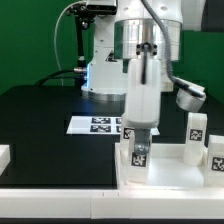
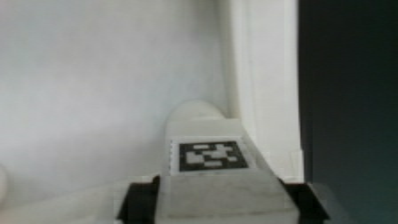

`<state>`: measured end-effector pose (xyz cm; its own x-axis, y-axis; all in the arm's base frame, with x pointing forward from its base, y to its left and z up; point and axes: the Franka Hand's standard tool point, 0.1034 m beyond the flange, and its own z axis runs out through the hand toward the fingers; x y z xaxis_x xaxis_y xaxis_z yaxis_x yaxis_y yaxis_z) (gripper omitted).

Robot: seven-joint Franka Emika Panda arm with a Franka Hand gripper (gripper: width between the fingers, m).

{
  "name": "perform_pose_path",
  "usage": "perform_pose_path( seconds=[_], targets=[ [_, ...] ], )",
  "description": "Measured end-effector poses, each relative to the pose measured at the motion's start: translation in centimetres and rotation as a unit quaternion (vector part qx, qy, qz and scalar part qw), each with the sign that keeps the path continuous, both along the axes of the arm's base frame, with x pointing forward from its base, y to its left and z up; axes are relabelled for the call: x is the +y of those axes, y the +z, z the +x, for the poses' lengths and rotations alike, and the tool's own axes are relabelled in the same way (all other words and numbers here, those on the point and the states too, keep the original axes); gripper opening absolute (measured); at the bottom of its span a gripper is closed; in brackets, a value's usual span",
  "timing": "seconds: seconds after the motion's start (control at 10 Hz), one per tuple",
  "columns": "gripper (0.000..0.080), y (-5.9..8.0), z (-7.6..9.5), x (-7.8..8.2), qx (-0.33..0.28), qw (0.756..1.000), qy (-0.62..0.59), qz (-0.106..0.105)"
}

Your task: Assemble square table

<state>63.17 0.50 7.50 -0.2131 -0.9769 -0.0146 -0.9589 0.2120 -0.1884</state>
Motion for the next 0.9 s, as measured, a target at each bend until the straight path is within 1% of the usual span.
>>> perform_pose_path(
  seconds=[0.2,0.3,0.4,0.5,0.6,0.7,0.9],
  targets=[
    [0.0286,0.00,0.01,-0.02,0.001,0.999,0.035,-0.007],
    [0.0513,-0.04,-0.12,-0.07,0.008,0.994,0.107,-0.021],
    [0.0513,-0.09,-0.05,-0.21,0.009,0.974,0.222,-0.044],
    [0.0617,-0.20,-0.02,-0.06,0.008,0.950,0.308,-0.056],
    [0.0617,-0.10,-0.02,0.31,0.008,0.942,0.329,-0.059],
    [0.0644,-0.16,-0.02,0.13,0.009,0.930,0.361,-0.066],
    [0.0648,-0.16,-0.02,0.04,0.011,0.905,0.419,-0.077]
  ],
)
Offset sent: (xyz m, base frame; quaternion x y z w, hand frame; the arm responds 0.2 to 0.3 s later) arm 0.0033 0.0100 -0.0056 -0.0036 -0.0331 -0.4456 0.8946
